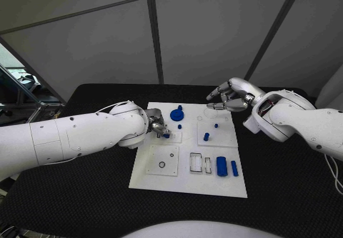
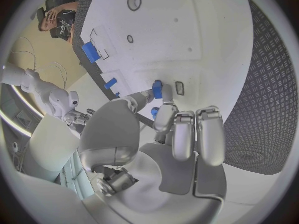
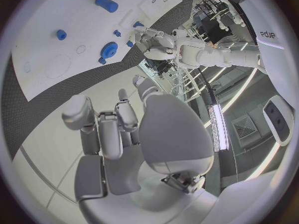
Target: Assemble the parts on the task board
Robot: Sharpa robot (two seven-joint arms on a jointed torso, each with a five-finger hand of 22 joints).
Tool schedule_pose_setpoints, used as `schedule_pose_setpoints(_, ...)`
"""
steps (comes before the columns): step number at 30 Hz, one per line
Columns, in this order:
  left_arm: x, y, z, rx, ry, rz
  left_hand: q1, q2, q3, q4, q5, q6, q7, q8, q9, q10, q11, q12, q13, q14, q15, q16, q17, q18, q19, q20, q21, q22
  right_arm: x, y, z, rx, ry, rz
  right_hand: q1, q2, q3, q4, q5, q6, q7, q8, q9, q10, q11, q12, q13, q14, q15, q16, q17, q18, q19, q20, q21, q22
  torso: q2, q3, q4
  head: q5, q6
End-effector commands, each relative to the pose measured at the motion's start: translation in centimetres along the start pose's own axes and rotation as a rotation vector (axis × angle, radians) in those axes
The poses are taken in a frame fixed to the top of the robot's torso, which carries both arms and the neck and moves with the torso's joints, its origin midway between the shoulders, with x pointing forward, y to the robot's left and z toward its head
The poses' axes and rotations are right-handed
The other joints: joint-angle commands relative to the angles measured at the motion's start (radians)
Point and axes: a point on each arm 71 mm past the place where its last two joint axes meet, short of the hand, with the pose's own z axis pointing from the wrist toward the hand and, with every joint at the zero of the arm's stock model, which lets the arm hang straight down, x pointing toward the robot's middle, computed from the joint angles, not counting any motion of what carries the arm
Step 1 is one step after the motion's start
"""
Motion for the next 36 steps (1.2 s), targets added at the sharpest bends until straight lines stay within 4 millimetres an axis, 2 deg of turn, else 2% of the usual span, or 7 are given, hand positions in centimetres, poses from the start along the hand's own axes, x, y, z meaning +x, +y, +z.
schedule_pose_setpoints(1, 0.4, -0.1, 0.1, -0.008, 0.018, 0.012, -0.01, 0.002, -0.005, 0.003, -0.002, 0.005, 0.0, -0.006, 0.0, 0.001, -0.004, 0.007, 0.002, 0.106, -0.006, 0.002, 0.263, -0.172, 0.052, -0.007, 0.002, 0.184, 0.0, 0.2, 0.1, -0.01, 0.003, 0.0, -0.006, 0.004, 0.002, 0.006, 0.005, 0.007, 0.0, 0.006, 0.0, 0.002, 0.0, 0.005, -0.001, 0.064, -0.006, -0.002, 0.091, 0.015, 0.004, -0.003, -0.002, 0.001, 0.0, -0.0002, 0.0004, -0.001, -0.001)
schedule_pose_setpoints(14, 0.6, -0.4, 0.3, -0.01, 0.052, 0.018, -0.03, -0.008, -0.049, 0.018, -0.002, 0.012, -0.003, -0.004, 0.006, 0.005, -0.006, 0.014, 0.01, 0.106, -0.007, 0.002, 0.263, -0.173, 0.056, -0.009, 0.005, 0.189, -0.1, 0.1, 0.0, -0.005, 0.005, -0.004, -0.008, 0.005, 0.003, 0.008, 0.006, 0.007, 0.0, 0.007, -0.001, 0.002, -0.001, 0.005, -0.002, 0.064, -0.006, -0.002, 0.091, 0.015, 0.004, -0.003, -0.003, -0.001, -0.001, -0.0005, 0.0011, -0.005, -0.005)
schedule_pose_setpoints(22, 0.5, -0.3, 0.4, -0.015, 0.035, 0.008, -0.044, -0.006, -0.079, 0.038, -0.002, 0.015, -0.003, -0.004, 0.01, 0.006, -0.006, 0.015, 0.012, 0.106, -0.008, 0.002, 0.263, -0.174, 0.056, -0.009, 0.005, 0.191, -0.1, 0.1, 0.0, -0.004, 0.002, -0.005, -0.009, 0.003, 0.002, 0.008, 0.005, 0.007, 0.0, 0.007, -0.001, 0.001, -0.001, 0.004, -0.003, 0.064, -0.006, -0.003, 0.09, 0.016, 0.004, -0.004, -0.004, -0.002, -0.001, -0.0007, 0.0003, -0.006, -0.004)
schedule_pose_setpoints(26, 0.3, -0.2, 0.4, -0.018, 0.027, 0.003, -0.069, -0.022, -0.147, 0.066, -0.002, 0.018, -0.001, -0.005, 0.014, 0.008, -0.004, 0.02, 0.017, 0.106, -0.006, 0.002, 0.263, -0.174, 0.059, -0.009, 0.006, 0.194, -0.1, 0.1, 0.0, -0.004, 0.001, -0.005, -0.01, 0.002, 0.002, 0.009, 0.005, 0.007, 0.0, 0.006, -0.001, 0.0, 0.0, 0.003, -0.004, 0.064, -0.006, -0.003, 0.089, 0.016, 0.003, -0.004, -0.005, -0.003, 0.0, -0.001, 0.0011, -0.007, -0.003)
schedule_pose_setpoints(29, 0.3, -0.1, 0.4, -0.02, 0.021, -0.001, -0.075, -0.024, -0.211, 0.091, 0.001, 0.02, -0.001, -0.007, 0.016, 0.01, -0.004, 0.023, 0.022, 0.106, -0.006, 0.002, 0.263, -0.175, 0.06, -0.008, 0.008, 0.197, -0.1, 0.0, 0.0, -0.004, 0.001, -0.005, -0.012, 0.002, 0.001, 0.01, 0.005, 0.006, 0.0, 0.006, -0.001, 0.0, 0.0, 0.003, -0.004, 0.064, -0.006, -0.004, 0.089, 0.016, 0.003, -0.004, -0.006, -0.004, -0.001, -0.0013, 0.0014, -0.007, -0.002)
schedule_pose_setpoints(33, 0.1, 0.3, 0.3, -0.026, 0.016, -0.006, -0.045, -0.005, -0.33, 0.138, 0.004, 0.021, -0.002, -0.013, 0.02, 0.011, -0.004, 0.027, 0.027, 0.106, -0.007, 0.002, 0.263, -0.176, 0.062, -0.008, 0.009, 0.201, -0.2, 0.0, 0.0, -0.003, 0.001, -0.006, -0.011, -0.002, 0.0, 0.009, 0.004, 0.005, 0.0, 0.006, -0.001, 0.0, -0.001, 0.003, -0.004, 0.064, -0.007, -0.004, 0.088, 0.016, 0.003, -0.004, -0.007, -0.005, -0.001, -0.0007, 0.0, -0.007, -0.004)
schedule_pose_setpoints(36, 0.0, 0.6, 0.2, -0.03, 0.015, -0.008, -0.034, 0.003, -0.368, 0.16, 0.005, 0.023, -0.002, -0.015, 0.022, 0.011, -0.004, 0.028, 0.028, 0.106, -0.007, 0.002, 0.263, -0.176, 0.063, -0.008, 0.01, 0.202, -0.2, 0.0, 0.0, -0.002, 0.0, -0.006, -0.011, -0.002, 0.0, 0.009, 0.004, 0.005, 0.0, 0.006, -0.001, 0.0, -0.001, 0.003, -0.004, 0.064, -0.007, -0.004, 0.088, 0.016, 0.003, -0.004, -0.007, -0.005, -0.001, -0.0012, 0.0005, -0.008, -0.001)
